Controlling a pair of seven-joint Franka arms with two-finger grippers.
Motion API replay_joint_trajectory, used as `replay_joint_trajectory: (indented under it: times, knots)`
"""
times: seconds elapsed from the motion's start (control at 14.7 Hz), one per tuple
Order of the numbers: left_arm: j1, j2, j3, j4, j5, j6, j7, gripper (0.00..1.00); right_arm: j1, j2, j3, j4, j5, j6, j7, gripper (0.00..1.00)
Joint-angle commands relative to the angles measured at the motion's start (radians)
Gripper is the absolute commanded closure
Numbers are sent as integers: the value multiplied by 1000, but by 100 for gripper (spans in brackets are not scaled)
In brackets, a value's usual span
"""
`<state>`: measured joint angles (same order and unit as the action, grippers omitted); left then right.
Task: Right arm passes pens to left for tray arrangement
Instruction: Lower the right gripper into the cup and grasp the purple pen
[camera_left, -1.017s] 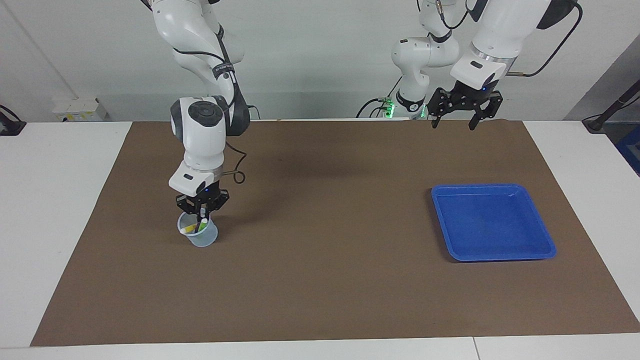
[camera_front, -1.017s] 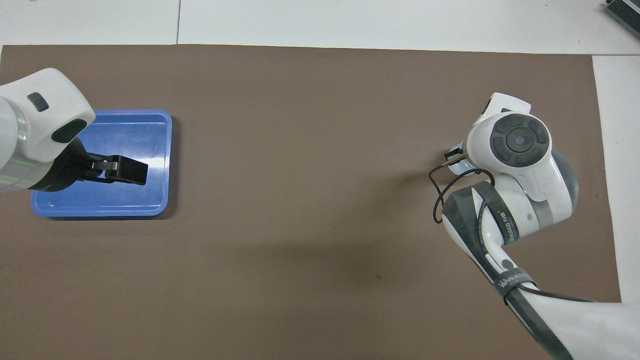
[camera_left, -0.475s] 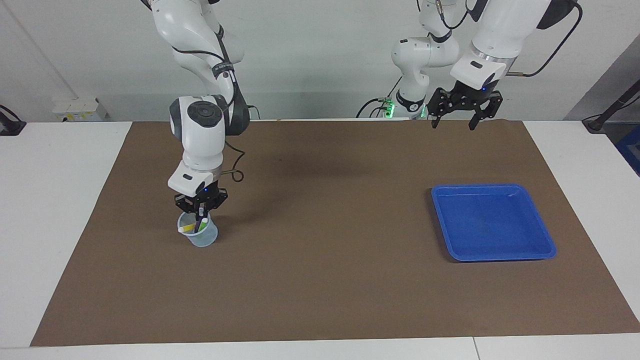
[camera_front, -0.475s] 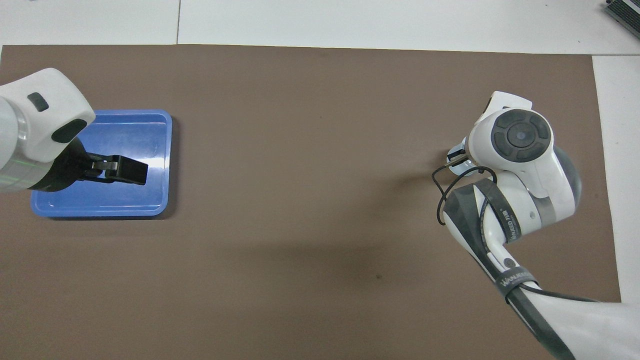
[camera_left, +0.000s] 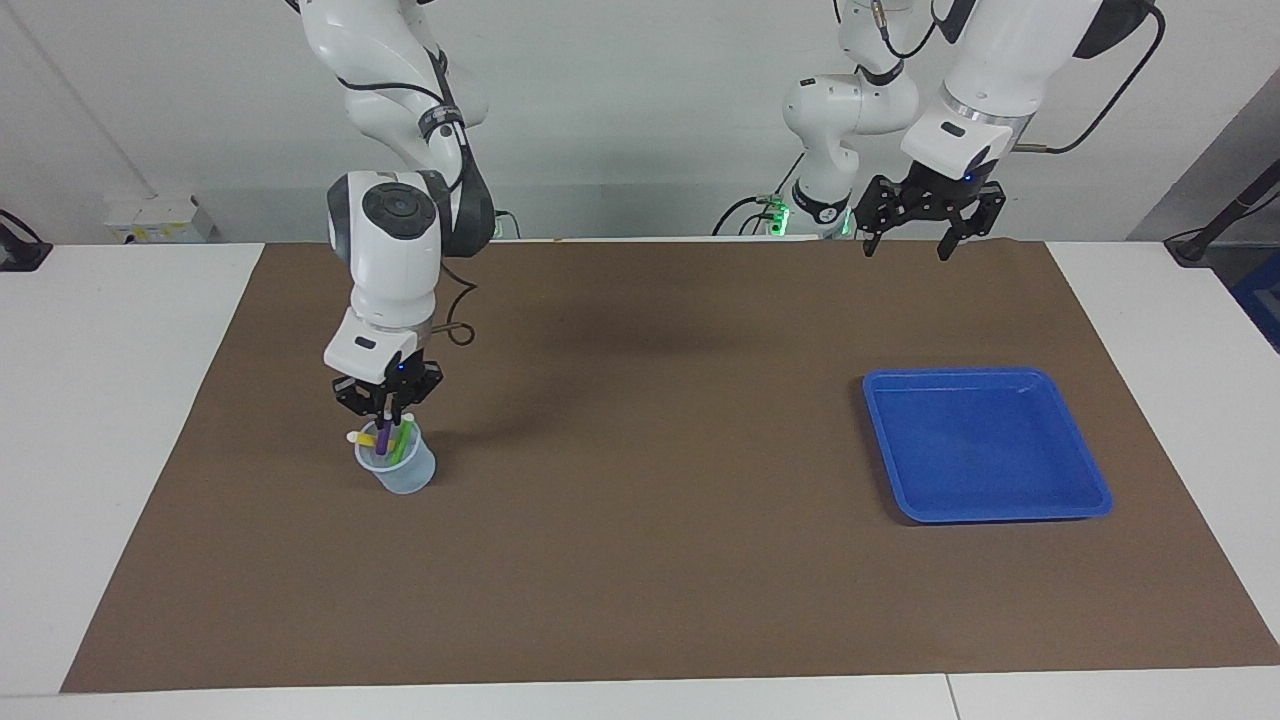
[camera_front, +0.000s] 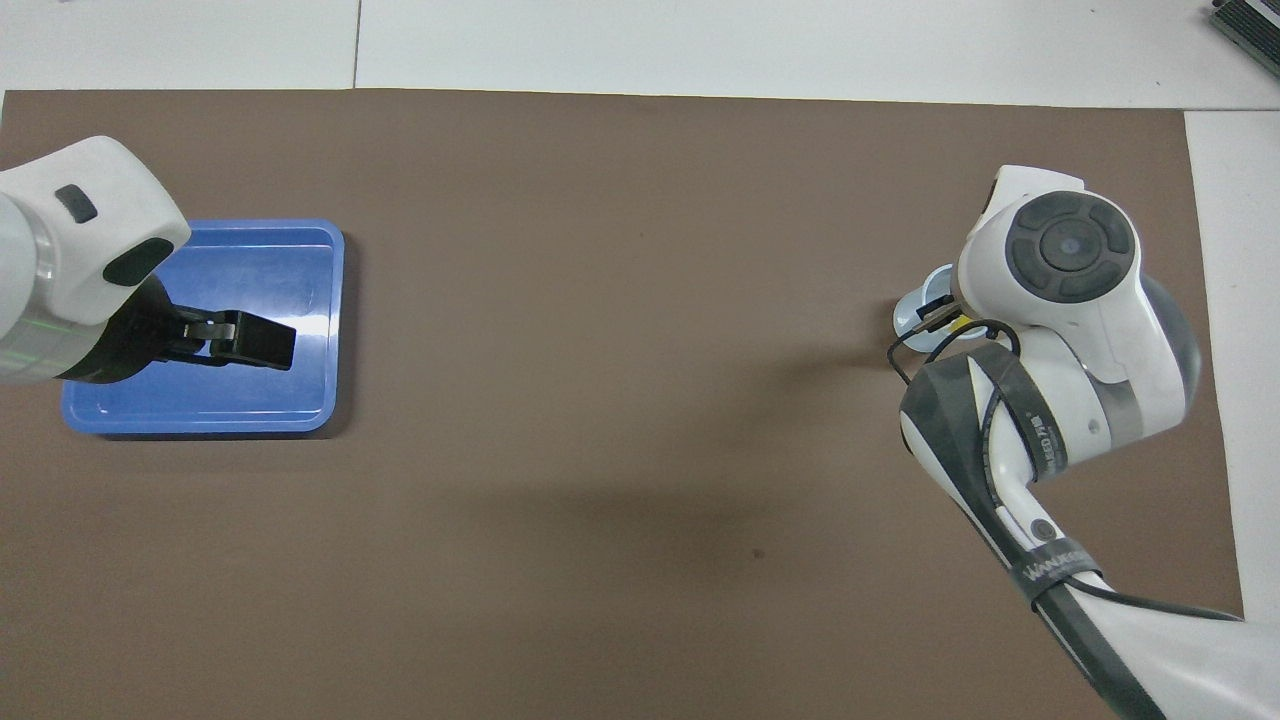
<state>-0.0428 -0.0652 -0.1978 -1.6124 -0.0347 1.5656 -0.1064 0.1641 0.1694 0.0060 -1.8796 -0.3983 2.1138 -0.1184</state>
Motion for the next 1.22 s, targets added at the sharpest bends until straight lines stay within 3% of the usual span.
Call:
replay_joint_trajectory:
  times: [0.0,0.68,1.15]
  knots:
    - [6,-27,0,-27,-7,-4,10,0,-15,-34,6,7,21,-38,-63,100]
    - [6,-27,0,-27,-7,-4,8,0,-1,-51,31,197,122,-244,-141,100]
    - [6,-27,0,-27,-7,-4,8,0,-14,-70,23,257,367,-311,-11,100]
